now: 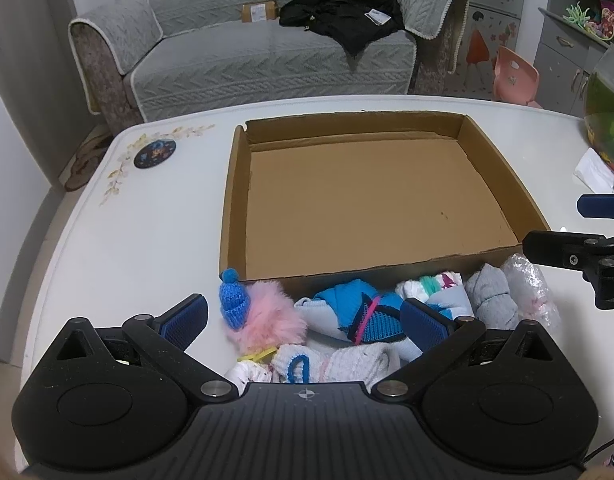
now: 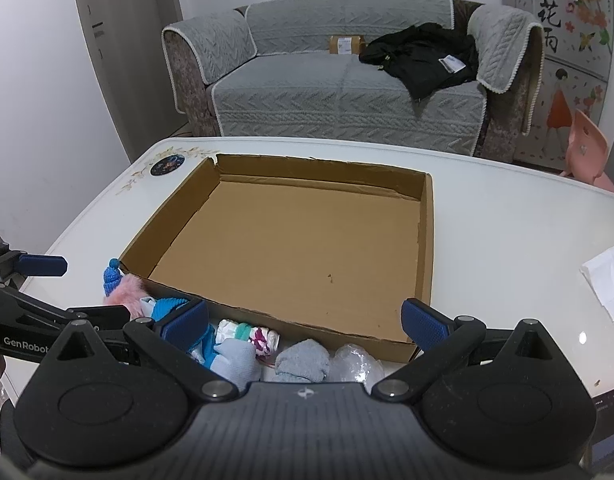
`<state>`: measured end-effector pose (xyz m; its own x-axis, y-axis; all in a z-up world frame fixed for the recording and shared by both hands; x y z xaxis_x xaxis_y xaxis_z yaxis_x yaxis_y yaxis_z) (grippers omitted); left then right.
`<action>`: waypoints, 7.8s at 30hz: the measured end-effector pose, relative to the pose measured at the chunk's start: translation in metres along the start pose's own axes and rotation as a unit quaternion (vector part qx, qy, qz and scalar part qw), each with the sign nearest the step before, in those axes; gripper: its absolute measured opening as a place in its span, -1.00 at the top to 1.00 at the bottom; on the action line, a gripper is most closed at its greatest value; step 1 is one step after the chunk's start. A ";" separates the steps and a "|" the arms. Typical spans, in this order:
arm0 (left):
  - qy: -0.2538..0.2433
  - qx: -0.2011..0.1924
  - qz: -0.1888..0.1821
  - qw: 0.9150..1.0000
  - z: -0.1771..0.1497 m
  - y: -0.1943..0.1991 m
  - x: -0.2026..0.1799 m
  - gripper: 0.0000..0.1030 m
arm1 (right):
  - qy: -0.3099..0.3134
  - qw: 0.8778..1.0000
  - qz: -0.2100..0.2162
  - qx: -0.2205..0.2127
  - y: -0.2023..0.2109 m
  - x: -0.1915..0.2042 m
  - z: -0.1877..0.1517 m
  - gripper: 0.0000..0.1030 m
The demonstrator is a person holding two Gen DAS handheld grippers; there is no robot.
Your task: Organize objects
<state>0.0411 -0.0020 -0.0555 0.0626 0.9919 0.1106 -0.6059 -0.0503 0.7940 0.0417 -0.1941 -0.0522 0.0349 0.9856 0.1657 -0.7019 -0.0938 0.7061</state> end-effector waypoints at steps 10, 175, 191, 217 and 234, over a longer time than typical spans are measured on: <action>0.005 0.002 0.001 1.000 -0.004 0.003 0.004 -0.99 | 0.000 1.000 -0.001 0.004 0.001 -0.002 -0.001 -0.99; -0.035 -0.084 -0.016 0.996 0.019 0.015 0.099 -0.93 | 0.157 0.987 0.031 0.015 -0.003 -0.006 0.056 -0.28; -0.099 -0.053 -0.009 0.994 -0.103 -0.025 0.076 -0.92 | 0.073 0.991 0.076 0.081 -0.025 -0.011 -0.090 -0.31; -0.022 -0.071 -0.074 0.995 -0.070 -0.018 0.100 0.27 | 0.081 0.993 0.047 0.067 -0.020 -0.024 -0.080 0.48; -0.027 -0.125 -0.073 0.989 0.036 0.006 0.097 0.26 | 0.104 0.993 0.034 -0.038 0.012 -0.038 0.040 0.48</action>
<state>0.0718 0.0897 -0.0187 0.2024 0.9783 0.0437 -0.7635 0.1297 0.6326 0.0606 -0.2388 -0.0223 -0.1564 0.9858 0.0605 -0.7498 -0.1583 0.6424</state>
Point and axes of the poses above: each gripper's, at about its wrist camera, not at the fingertips, and y roughly against the way its jaws point, x to its left, z to its top, the point moved 7 cm from there along -y, roughly the way its jaws point, and after that the axes turned 3 degrees about -y, right-handed, at the moved point
